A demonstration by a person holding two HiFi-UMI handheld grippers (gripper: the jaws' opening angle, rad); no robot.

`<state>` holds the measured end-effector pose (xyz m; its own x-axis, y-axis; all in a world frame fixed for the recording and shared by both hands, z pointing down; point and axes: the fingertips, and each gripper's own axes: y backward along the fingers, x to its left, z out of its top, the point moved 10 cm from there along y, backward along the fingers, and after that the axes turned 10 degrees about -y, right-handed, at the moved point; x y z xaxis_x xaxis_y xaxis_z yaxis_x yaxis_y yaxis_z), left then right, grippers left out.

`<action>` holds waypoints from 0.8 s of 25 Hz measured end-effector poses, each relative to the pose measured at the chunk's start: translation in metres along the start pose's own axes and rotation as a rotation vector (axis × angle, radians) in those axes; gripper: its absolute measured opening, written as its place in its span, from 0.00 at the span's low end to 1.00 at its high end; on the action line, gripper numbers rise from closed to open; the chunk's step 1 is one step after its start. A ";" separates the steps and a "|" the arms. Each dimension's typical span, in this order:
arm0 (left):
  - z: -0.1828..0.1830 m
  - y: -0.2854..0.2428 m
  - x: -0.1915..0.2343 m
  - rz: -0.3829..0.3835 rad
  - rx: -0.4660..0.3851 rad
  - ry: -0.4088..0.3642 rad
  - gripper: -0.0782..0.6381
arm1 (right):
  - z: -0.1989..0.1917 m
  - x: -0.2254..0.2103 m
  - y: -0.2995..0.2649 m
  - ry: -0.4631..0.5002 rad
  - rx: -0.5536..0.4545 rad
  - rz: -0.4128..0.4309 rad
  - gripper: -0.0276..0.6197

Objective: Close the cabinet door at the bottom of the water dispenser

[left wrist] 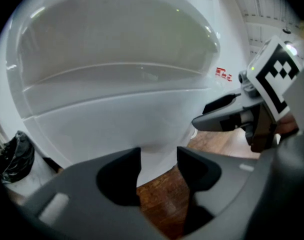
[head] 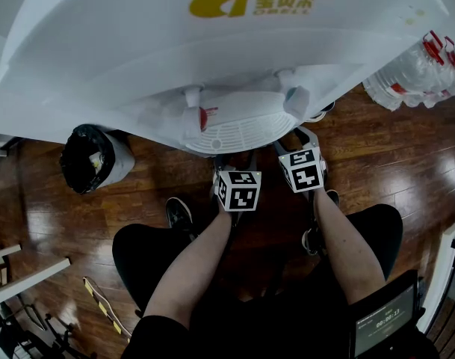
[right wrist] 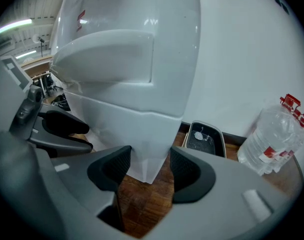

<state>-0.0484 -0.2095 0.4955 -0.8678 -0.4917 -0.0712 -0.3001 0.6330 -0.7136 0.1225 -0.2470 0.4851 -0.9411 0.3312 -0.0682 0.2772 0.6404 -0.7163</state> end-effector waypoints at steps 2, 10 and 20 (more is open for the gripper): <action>0.003 0.002 -0.002 -0.022 -0.015 -0.036 0.45 | -0.001 0.001 0.000 -0.006 0.018 -0.014 0.41; -0.001 0.035 -0.008 -0.060 -0.037 -0.076 0.43 | 0.002 0.013 0.025 -0.062 -0.024 -0.008 0.37; 0.005 0.106 -0.012 -0.023 -0.187 -0.054 0.40 | -0.002 0.062 0.097 -0.019 -0.199 0.085 0.31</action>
<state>-0.0677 -0.1394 0.4175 -0.8390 -0.5353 -0.0971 -0.3924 0.7190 -0.5736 0.0916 -0.1628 0.4130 -0.9157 0.3780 -0.1365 0.3866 0.7358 -0.5560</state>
